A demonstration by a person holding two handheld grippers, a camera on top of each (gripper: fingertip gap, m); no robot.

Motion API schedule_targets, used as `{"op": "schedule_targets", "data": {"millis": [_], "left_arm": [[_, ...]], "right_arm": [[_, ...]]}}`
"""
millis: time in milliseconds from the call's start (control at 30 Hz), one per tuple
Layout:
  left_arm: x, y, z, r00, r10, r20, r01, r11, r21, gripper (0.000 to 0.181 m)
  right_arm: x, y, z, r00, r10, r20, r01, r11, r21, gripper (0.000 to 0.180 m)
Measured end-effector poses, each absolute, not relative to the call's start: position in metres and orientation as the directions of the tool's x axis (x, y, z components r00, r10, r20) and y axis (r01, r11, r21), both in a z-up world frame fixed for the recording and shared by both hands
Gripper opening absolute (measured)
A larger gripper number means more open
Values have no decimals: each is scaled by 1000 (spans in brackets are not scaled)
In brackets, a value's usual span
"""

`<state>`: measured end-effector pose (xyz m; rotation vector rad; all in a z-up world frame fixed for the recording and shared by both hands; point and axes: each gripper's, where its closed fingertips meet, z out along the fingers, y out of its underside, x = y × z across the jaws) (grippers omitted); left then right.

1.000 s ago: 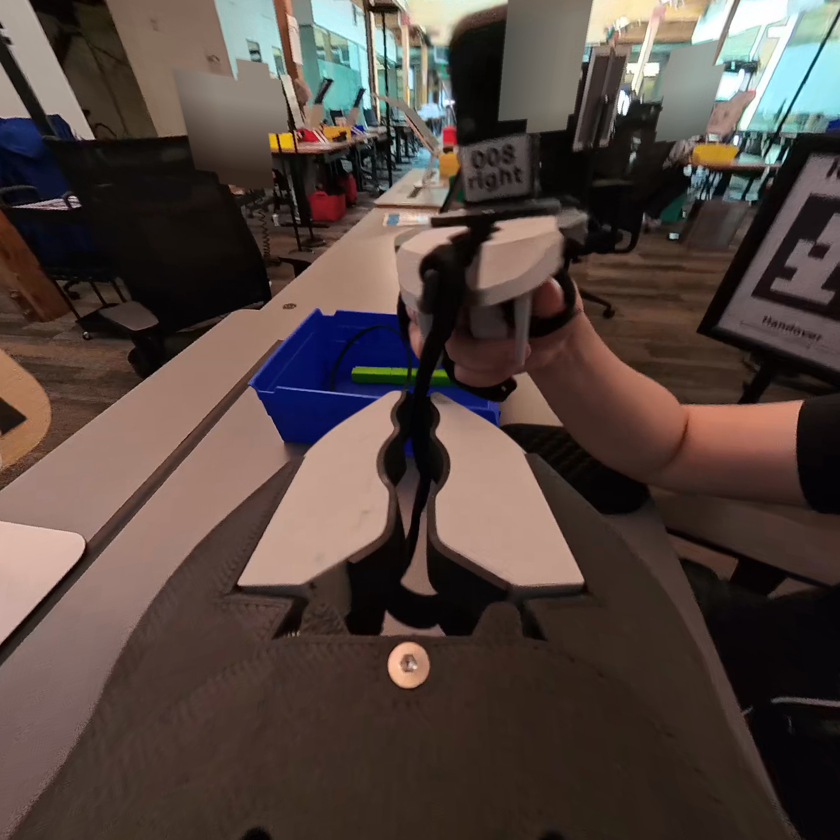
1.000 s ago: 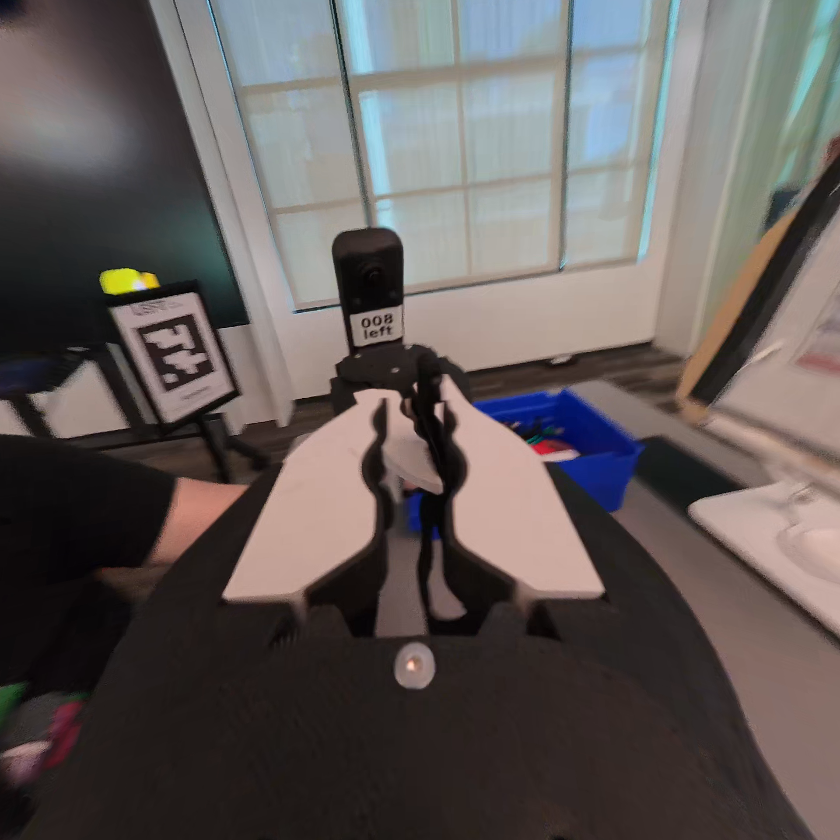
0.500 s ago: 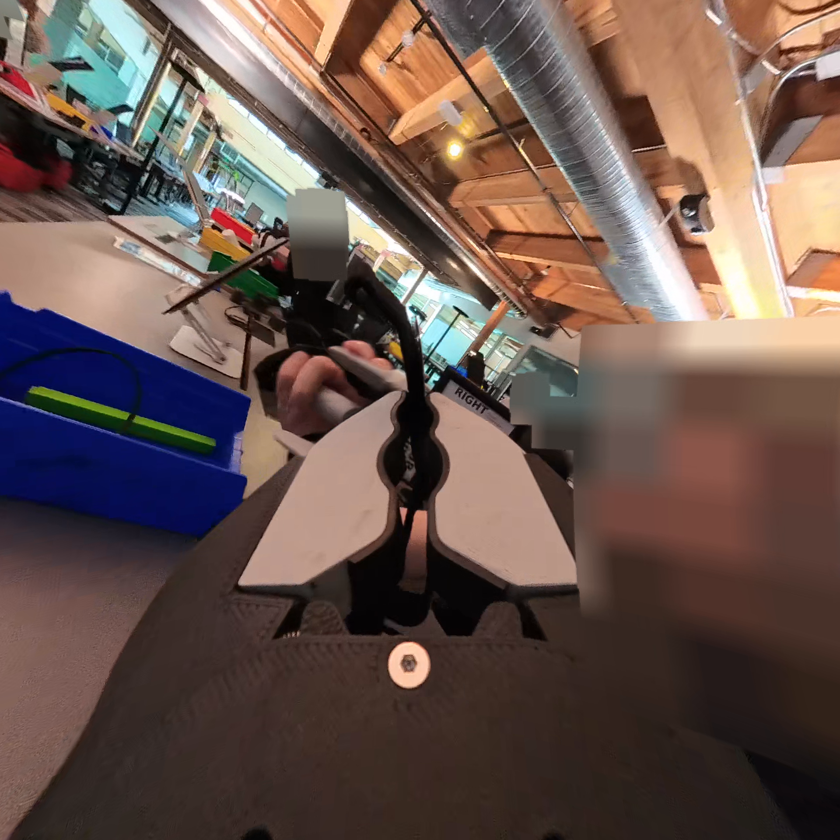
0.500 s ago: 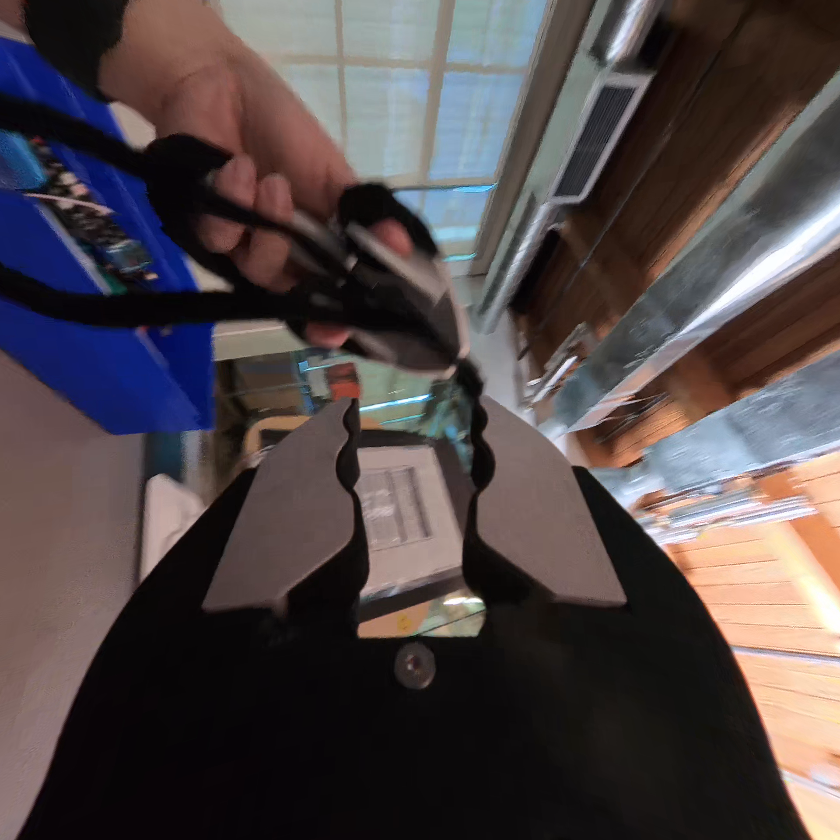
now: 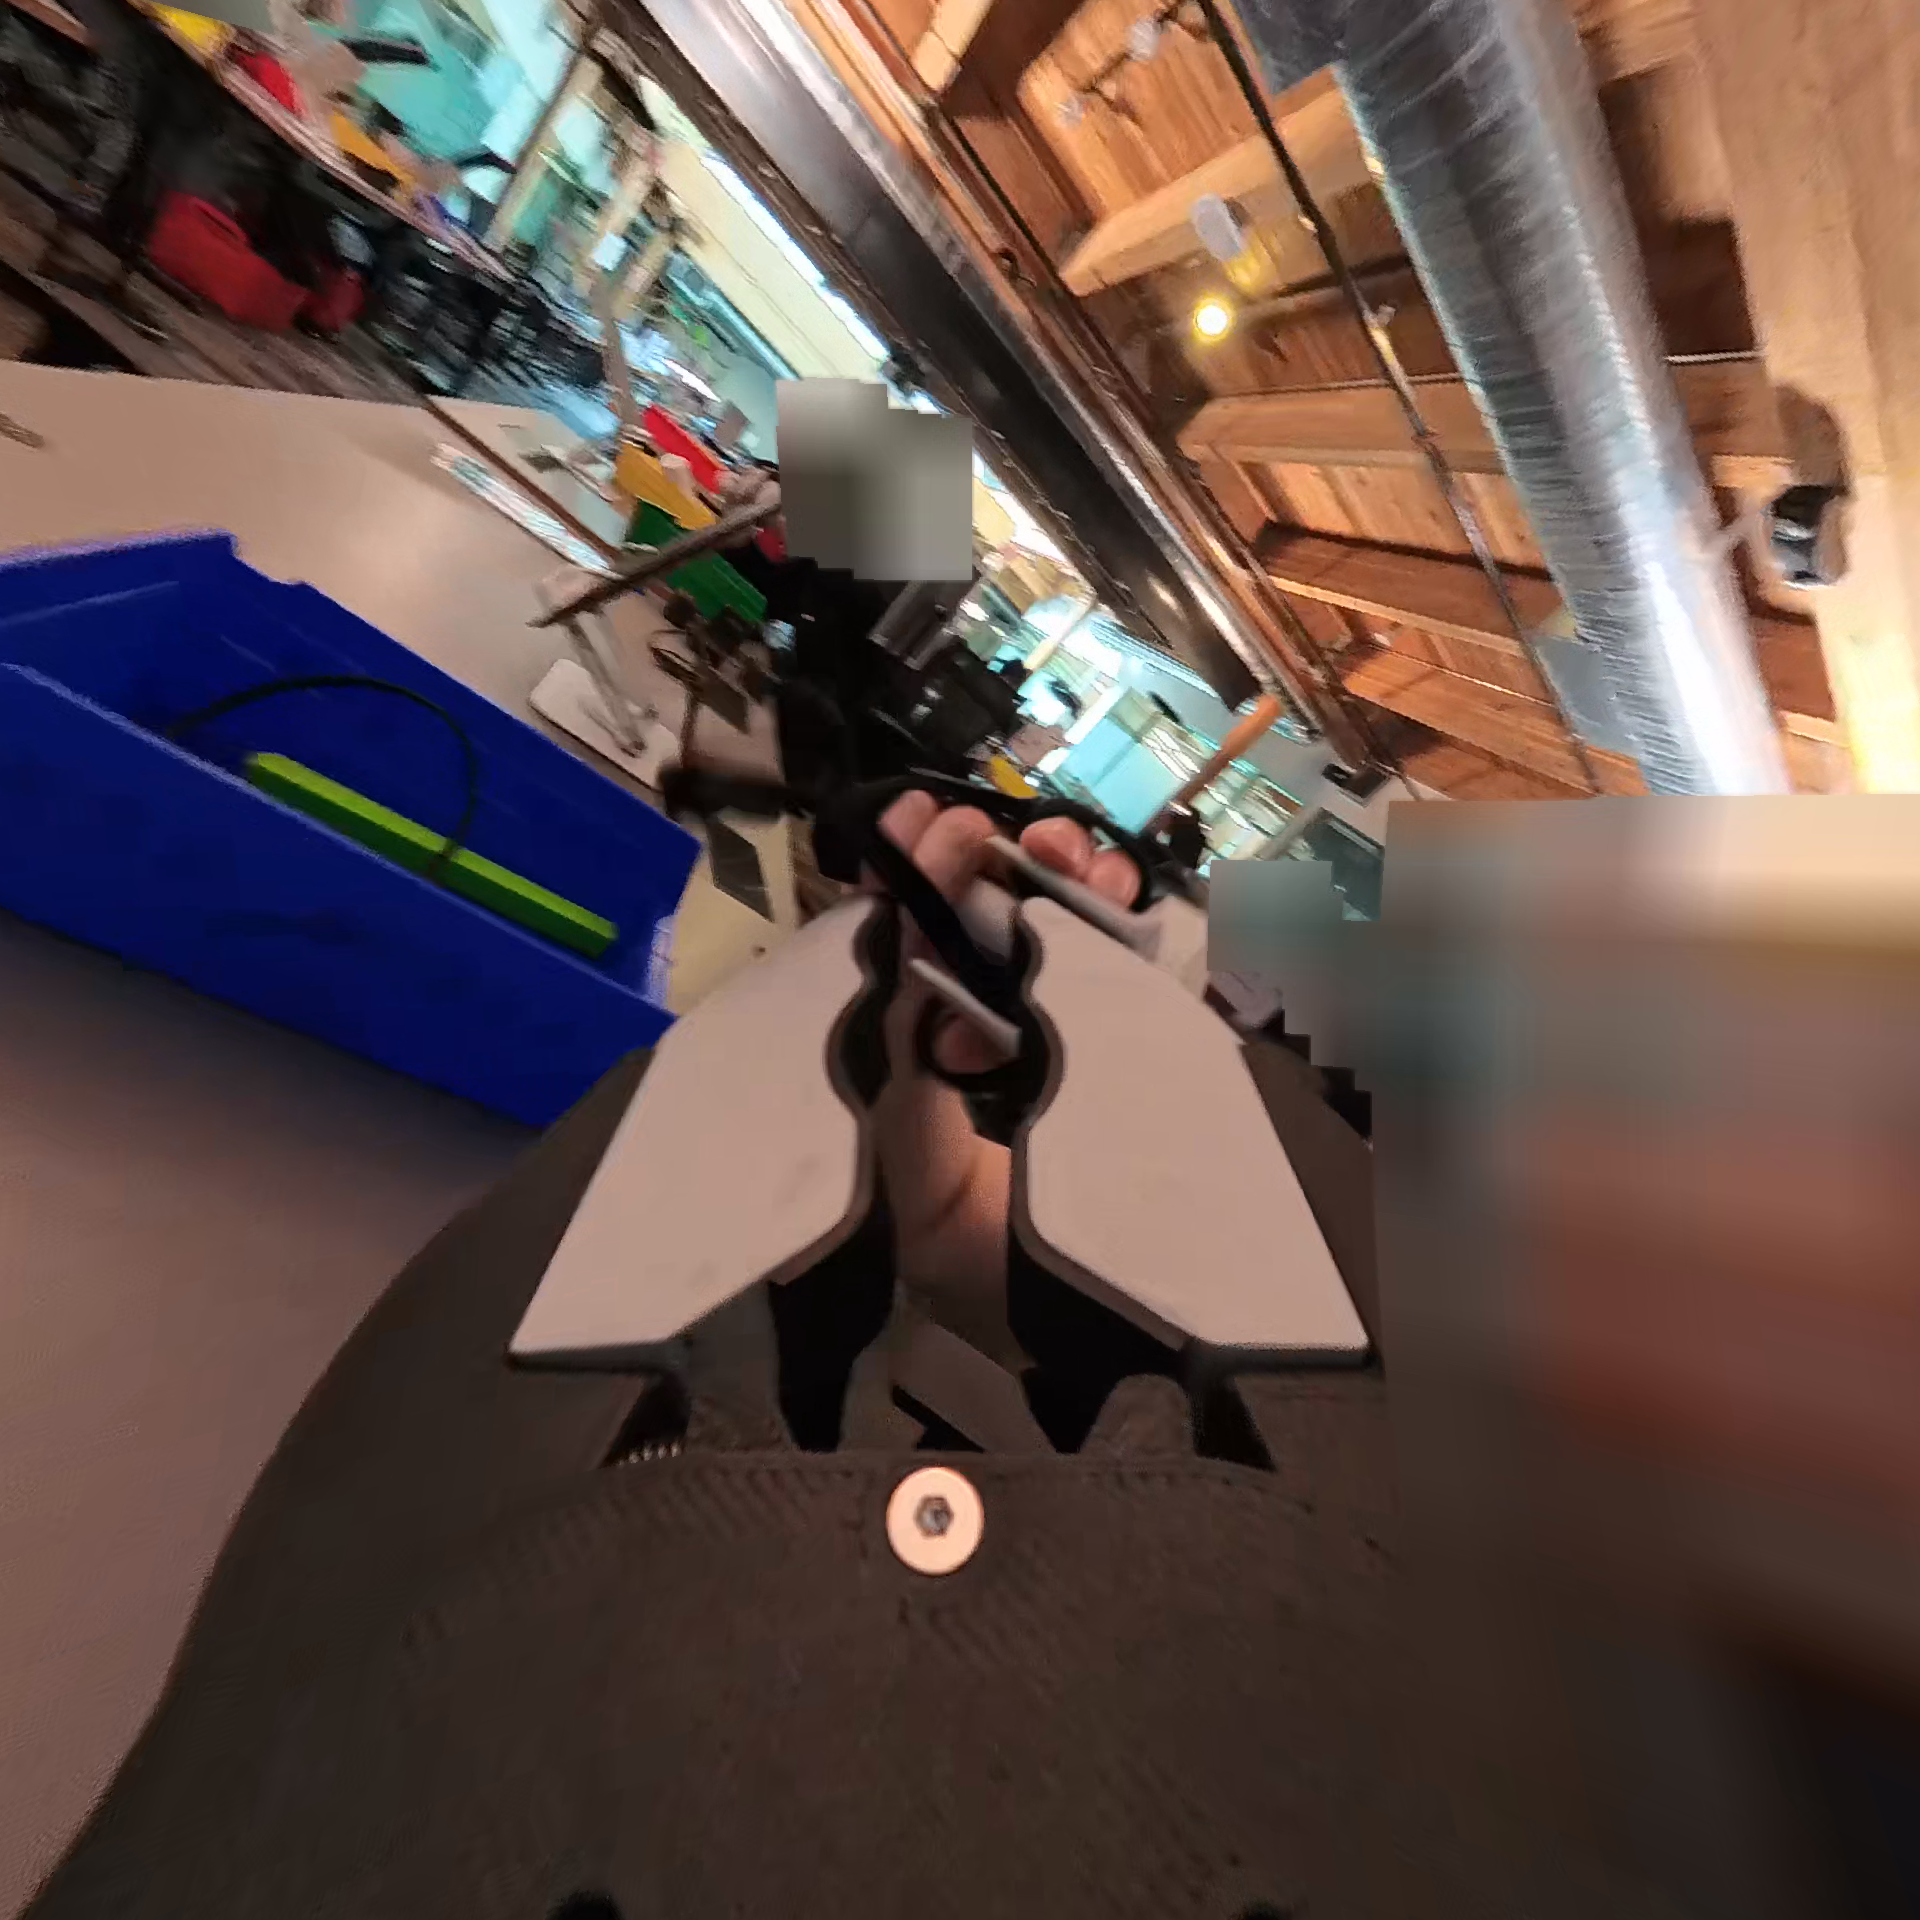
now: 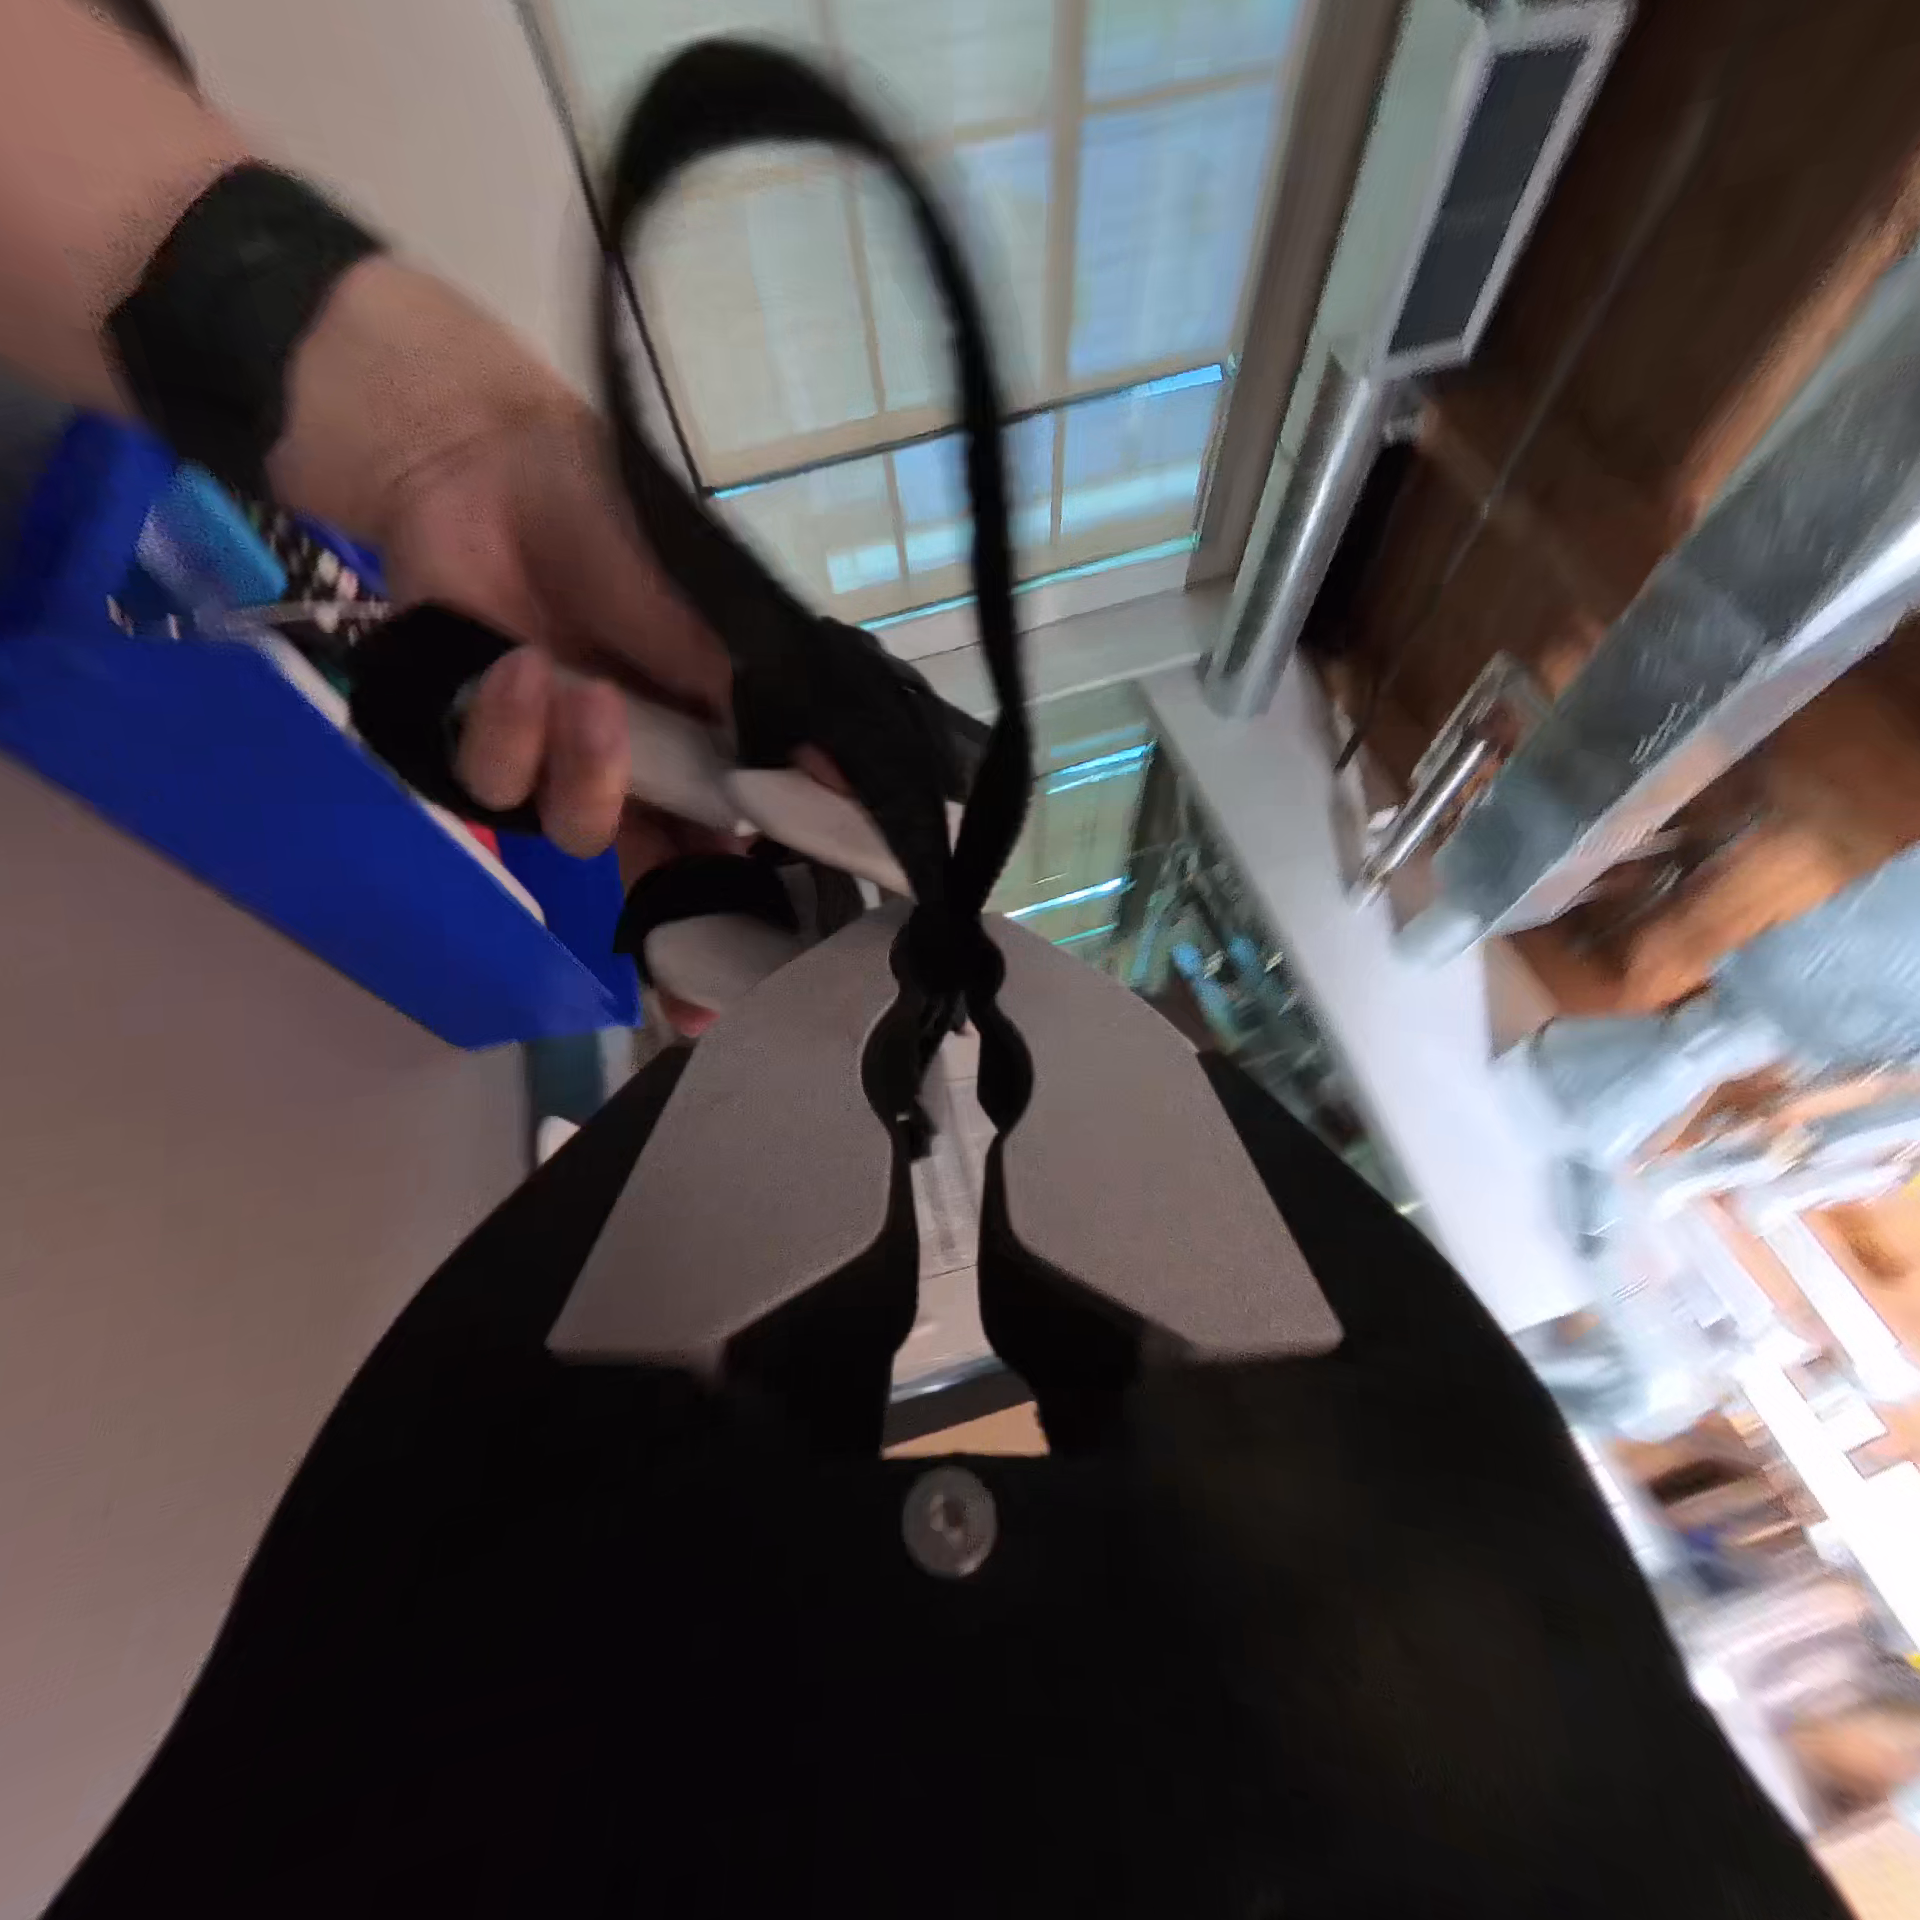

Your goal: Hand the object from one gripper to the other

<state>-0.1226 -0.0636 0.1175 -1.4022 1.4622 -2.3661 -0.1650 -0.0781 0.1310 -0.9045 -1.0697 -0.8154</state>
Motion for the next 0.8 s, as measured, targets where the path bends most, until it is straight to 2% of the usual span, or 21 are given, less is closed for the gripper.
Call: {"op": "schedule_targets", "data": {"millis": [33, 100, 167, 233, 300, 400, 500, 633, 800], "left_arm": [[-119, -56, 116, -572, -484, 663, -376, -563, -735, 29], [-117, -38, 118, -538, -563, 627, -298, -569, -766, 37], [-117, -21, 120, -497, -634, 592, -226, -564, -794, 39], [-118, -11, 121, -465, -683, 563, -186, -547, -816, 38], [-119, -9, 122, -454, -728, 513, -157, -502, -851, 38], [-115, -20, 120, -453, -799, 395, -128, -380, -916, 38], [-111, -41, 111, -462, -835, 297, -145, -260, -955, 41], [-104, -62, 103, -487, -824, 290, -179, -231, -956, 43], [-98, -59, 95, -450, -853, 265, -179, -205, -962, 33]], "right_arm": [[-157, -78, 137, 383, -67, 921, 851, 414, -324, 6], [-136, -75, 150, 626, 44, 779, 704, 399, -588, 6], [-115, -68, 153, 818, 216, 534, 461, 310, -832, 6], [-101, -62, 146, 889, 395, 231, 185, 150, -971, 6], [-93, -58, 134, 859, 509, -53, -41, -35, -999, 7], [-93, -58, 114, 744, 610, -271, -161, -231, -960, 7], [-97, -54, 96, 729, 622, -286, -115, -301, -947, 7], [-116, -51, 80, 735, 641, -219, 8, -332, -943, 7], [-130, -47, 64, 763, 636, -120, 140, -343, -929, 7]]}}
